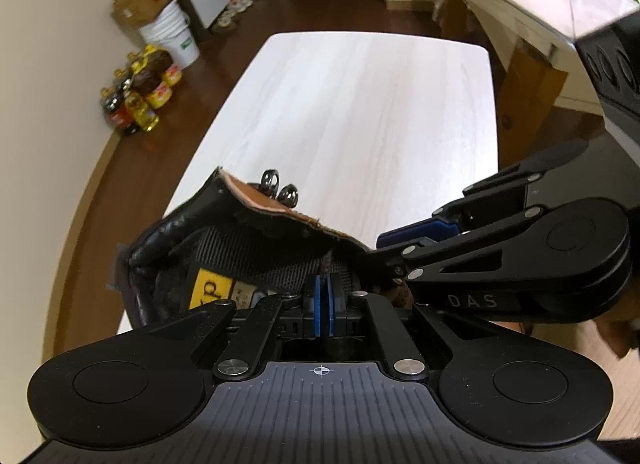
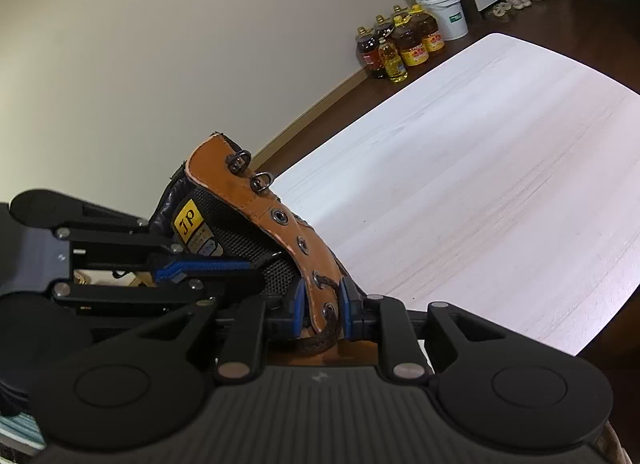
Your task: Lace up shoes with both hands
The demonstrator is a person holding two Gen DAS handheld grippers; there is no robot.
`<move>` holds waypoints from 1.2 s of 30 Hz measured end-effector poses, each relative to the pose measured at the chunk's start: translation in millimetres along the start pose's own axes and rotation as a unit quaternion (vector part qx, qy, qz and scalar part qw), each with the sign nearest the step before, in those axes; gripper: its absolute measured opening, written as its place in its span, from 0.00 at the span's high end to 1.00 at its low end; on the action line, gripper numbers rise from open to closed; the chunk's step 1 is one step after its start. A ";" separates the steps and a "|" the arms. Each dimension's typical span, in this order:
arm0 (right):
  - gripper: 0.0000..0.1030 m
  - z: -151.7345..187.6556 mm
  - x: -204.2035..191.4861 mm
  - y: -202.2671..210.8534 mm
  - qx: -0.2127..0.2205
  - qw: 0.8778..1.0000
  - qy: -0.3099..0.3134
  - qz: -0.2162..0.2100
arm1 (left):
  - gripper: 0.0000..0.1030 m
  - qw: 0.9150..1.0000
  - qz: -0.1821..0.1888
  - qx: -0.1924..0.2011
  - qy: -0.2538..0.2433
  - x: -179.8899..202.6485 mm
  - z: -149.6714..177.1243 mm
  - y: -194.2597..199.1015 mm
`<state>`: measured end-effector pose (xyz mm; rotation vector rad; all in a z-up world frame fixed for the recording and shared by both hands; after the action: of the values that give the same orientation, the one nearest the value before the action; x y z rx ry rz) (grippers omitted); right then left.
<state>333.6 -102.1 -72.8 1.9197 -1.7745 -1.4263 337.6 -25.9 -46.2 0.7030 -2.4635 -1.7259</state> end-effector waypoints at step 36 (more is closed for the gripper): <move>0.97 -101.9 179.0 73.4 0.114 0.964 -0.075 0.228 | 0.92 0.998 -0.012 0.013 0.052 -44.1 82.4 77.8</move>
<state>326.9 -320.3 -61.7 1.3776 -2.3466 -1.2711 326.7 85.0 2.6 0.8059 -2.4218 -1.6226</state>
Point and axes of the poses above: each gripper's, at about its wrist camera, not at the fingertips, and y roughly against the way its jaws point, x to its right, z to its underside, the point moved 9 cm from there along -y, roughly the way its jaws point, and after that the axes turned 1 degree about -x, right-handed, at the moved point
